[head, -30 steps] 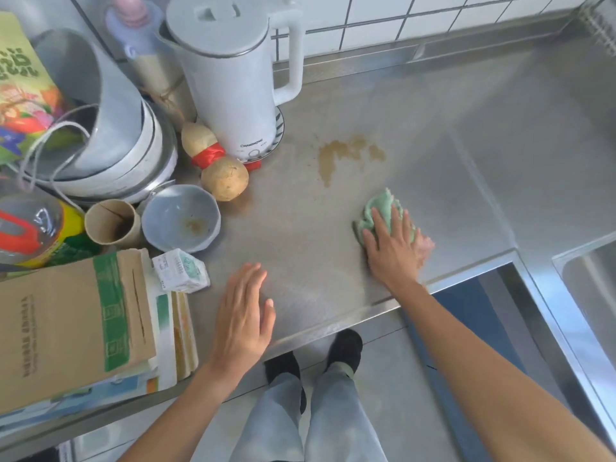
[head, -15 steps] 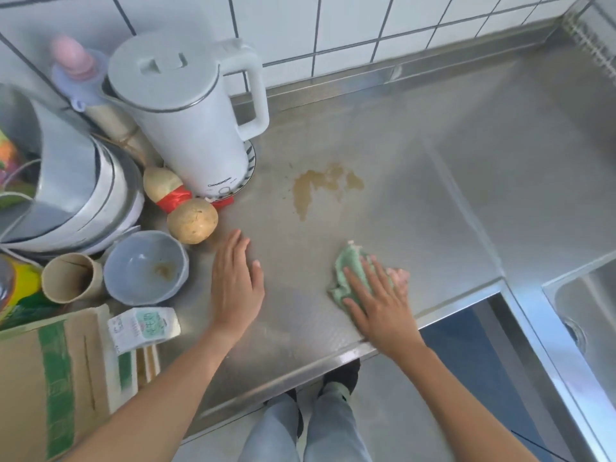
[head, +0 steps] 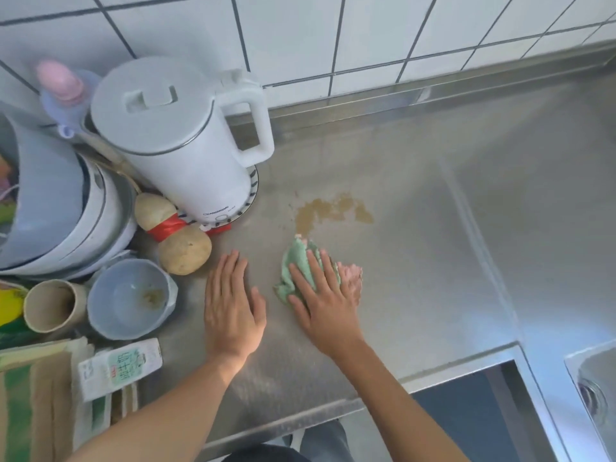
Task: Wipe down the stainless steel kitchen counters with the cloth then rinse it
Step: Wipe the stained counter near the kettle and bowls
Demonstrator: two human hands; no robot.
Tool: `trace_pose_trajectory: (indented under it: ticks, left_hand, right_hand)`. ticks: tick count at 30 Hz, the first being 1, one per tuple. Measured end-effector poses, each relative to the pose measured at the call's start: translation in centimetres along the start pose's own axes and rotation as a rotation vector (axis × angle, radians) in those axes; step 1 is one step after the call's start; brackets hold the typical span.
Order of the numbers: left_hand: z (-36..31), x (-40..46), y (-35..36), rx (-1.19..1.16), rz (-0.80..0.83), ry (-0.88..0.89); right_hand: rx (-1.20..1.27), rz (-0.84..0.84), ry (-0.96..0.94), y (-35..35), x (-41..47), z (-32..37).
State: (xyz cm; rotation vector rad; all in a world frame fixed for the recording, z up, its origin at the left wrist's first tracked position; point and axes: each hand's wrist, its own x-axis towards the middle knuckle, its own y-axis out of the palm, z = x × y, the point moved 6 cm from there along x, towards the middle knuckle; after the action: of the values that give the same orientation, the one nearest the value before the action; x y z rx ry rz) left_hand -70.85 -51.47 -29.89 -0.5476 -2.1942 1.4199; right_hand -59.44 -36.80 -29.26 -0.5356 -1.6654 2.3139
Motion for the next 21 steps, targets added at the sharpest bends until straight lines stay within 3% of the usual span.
trace_pose_trajectory:
  ticks: [2,4,8,12,14,18,21]
  left_hand:
    - [0.2,0.0,0.2,0.012,-0.001,-0.001]
    - [0.5,0.0,0.4,0.023,-0.003,-0.004]
    - [0.6,0.0,0.3,0.035,0.019,-0.009]
    - [0.3,0.1,0.4,0.052,0.028,-0.004]
    - [0.4,0.0,0.4,0.057,0.023,0.002]
    - [0.3,0.1,0.2,0.062,0.016,0.007]
    - [0.1,0.3,-0.2,0.056,0.015,0.002]
  right_hand:
    - [-0.037,0.039,-0.07,-0.7,-1.6,-3.5]
    - [-0.08,0.045,-0.018,-2.3,-1.6,-8.0]
    - [-0.015,-0.001,0.274,-6.0,3.6,-15.7]
    - [0.042,-0.02,0.547,-6.7,11.9,-15.3]
    - [0.013,-0.008,0.488,-5.5,14.6,-10.9]
    - [0.009,-0.032,0.096,-2.2,12.8,-0.6]
    - [-0.006,0.007,-0.126,-1.2,8.0,0.3]
